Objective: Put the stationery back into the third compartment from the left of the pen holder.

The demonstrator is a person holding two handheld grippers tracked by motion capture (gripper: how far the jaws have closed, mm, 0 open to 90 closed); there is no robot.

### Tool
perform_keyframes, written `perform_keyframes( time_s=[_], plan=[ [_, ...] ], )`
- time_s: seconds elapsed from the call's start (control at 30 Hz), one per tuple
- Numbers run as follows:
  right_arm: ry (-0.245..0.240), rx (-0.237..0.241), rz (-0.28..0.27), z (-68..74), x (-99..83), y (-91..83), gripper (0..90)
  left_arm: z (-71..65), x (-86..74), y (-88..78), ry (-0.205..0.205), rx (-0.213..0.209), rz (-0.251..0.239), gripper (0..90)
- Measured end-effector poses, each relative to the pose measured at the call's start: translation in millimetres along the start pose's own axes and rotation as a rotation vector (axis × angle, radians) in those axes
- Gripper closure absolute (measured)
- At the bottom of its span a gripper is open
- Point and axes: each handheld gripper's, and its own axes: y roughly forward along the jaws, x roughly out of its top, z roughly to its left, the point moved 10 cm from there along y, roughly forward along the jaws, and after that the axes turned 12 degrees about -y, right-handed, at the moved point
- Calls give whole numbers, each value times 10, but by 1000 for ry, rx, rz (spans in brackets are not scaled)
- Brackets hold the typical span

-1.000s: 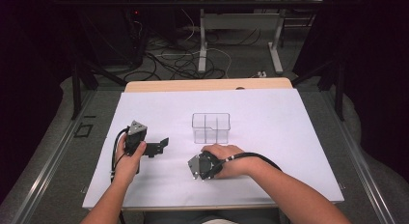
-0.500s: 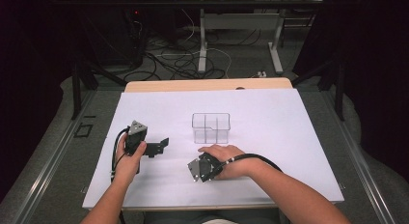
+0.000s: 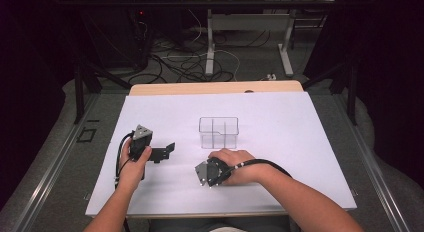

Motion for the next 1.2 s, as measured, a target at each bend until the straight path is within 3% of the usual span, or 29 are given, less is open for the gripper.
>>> perform_keyframes(
  time_s=[0.23,0.37,0.67,0.73,0.93,1.2],
  plan=[
    [57,-43,-56,-114,37,-123,671,1,-5,2,2,2,5,3],
    [124,-71,-108,-210,49,-216,671,7,-6,2,10,4,7,3],
    [290,-118,-217,-409,43,-373,671,3,-9,8,3,1,6,3],
    [348,-129,-270,-461,60,-411,671,9,-8,7,10,3,6,3],
    [499,-172,-360,-595,33,-514,671,11,-8,8,9,3,6,3],
    [621,-292,-497,-814,-36,-741,670,14,-13,4,11,3,14,3]
  ],
)
